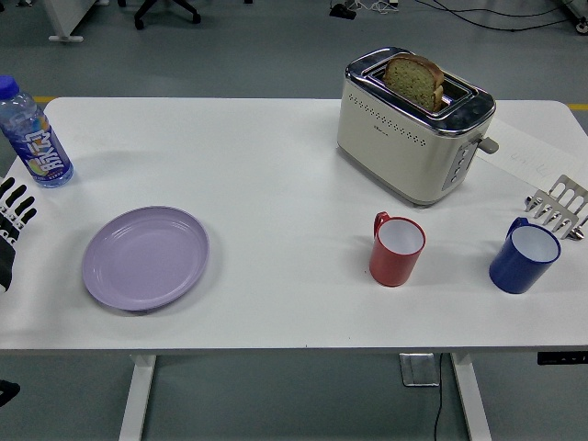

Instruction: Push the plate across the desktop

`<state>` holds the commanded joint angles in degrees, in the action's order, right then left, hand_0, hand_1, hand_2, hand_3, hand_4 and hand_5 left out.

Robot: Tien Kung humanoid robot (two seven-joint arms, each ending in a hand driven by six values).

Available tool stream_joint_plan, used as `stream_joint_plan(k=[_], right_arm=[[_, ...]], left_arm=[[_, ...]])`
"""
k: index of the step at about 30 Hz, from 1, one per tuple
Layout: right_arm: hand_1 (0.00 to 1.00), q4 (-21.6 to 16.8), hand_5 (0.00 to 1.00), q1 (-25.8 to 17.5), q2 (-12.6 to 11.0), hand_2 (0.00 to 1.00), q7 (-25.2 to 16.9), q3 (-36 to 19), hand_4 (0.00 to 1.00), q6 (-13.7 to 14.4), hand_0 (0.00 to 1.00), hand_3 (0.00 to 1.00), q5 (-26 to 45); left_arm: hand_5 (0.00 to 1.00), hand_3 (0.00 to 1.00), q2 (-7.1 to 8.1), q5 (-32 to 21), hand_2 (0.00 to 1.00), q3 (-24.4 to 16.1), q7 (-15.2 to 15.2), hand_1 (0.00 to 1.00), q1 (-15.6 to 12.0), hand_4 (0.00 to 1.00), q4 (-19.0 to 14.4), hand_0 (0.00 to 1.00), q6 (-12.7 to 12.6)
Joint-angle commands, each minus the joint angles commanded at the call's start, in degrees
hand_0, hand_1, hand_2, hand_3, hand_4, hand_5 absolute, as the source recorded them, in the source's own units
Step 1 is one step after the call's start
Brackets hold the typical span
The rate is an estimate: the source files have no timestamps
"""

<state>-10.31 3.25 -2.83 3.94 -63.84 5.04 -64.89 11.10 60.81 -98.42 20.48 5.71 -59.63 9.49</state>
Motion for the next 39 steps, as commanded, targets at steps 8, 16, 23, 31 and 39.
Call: stream_joint_plan(k=[8,16,23,31,39], right_arm=[[0.546,0.0,0.356,0.1,0.2,0.649,0.0,0.3,0.139,-0.1,0.604,0.616,0.2],[0.547,0.0,0.359,0.0,0.3,0.649,0.2,0.3,0.137,-0.3,0.603,0.615,-0.4],[0.547,0.0,0.356,0.2,0.3,0.649,0.1,0.7,0.134,-0.4,0.603,0.615,-0.3],[0.547,0.0,0.357,0.5,0.3,0.649,0.0,1.6,0.135,-0.5,0.603,0.615,0.3],[0.547,0.0,0.357,0.6,0.5,0.648,0.0,2.0,0.134,-0.7,0.602,0.615,0.0]], left_arm=[[0.998,0.935,-0.94,-0.4,0.943,-0.1,1.5,0.920,0.1,0.533,0.8,0.887,-0.8],[0.998,0.914,-2.30,-0.3,0.932,0.6,3.2,0.908,0.4,0.517,2.0,0.877,-2.1],[0.998,0.910,-3.02,-0.1,0.928,0.9,3.8,0.907,0.6,0.516,2.9,0.874,-2.6],[0.998,0.910,-3.53,0.5,0.930,2.3,5.4,0.906,1.0,0.512,4.3,0.874,-4.3],[0.998,0.912,-5.29,1.1,0.929,2.5,7.1,0.906,1.6,0.502,4.9,0.876,-5.7]])
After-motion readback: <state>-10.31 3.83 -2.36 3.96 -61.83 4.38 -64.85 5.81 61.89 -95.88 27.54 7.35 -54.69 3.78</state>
